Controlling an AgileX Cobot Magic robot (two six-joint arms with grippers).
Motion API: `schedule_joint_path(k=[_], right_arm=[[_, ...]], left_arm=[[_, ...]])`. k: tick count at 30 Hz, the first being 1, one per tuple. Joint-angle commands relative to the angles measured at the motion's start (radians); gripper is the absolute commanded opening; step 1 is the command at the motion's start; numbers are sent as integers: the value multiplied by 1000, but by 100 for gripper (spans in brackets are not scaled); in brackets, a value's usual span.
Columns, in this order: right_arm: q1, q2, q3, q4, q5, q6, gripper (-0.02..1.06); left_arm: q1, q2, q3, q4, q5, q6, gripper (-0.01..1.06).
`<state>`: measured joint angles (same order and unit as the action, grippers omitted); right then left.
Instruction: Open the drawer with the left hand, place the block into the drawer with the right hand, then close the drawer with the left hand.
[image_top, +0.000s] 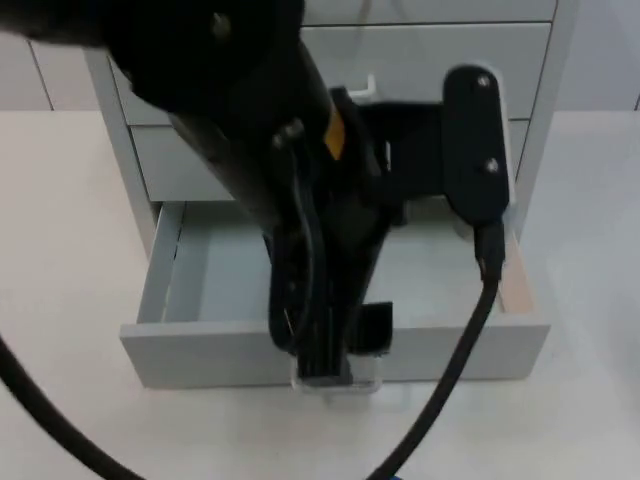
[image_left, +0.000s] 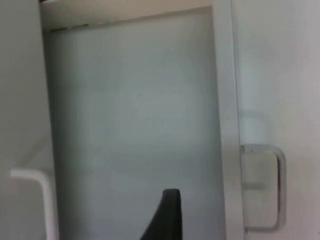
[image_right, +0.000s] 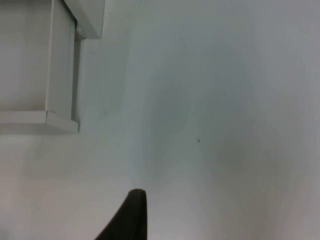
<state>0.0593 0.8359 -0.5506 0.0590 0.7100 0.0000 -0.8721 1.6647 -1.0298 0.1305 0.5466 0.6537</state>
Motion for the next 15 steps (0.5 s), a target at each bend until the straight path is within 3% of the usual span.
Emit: schedule_joint_path(k=[1,4,8,9,13,14,15], right_arm=[[-5,-2,-7,4,3,-12,105],[-5,-2,-7,4,3,-12,105],[-5,-2,-7,4,8,-12,105],[-5,-2,-7,4,8,-12,105],[-5,-2,-7,4,11,-12,105],[-5,-2,-7,4,11,-12,105],[-5,-2,-7,4,11,-12,105]], left_arm=[[5,-42,-2,4,41,-57,80],[19,-65,-2,-14,53,-77,80],[157,-116,-2,-121,104,-160,80],[157,-116,-2,-121,104,-160,80],[352,-174,-2,-326,177,-160,80],[352,-174,-2,-326,177,-160,80],[407,-192,-2,-371,189,-160,80]])
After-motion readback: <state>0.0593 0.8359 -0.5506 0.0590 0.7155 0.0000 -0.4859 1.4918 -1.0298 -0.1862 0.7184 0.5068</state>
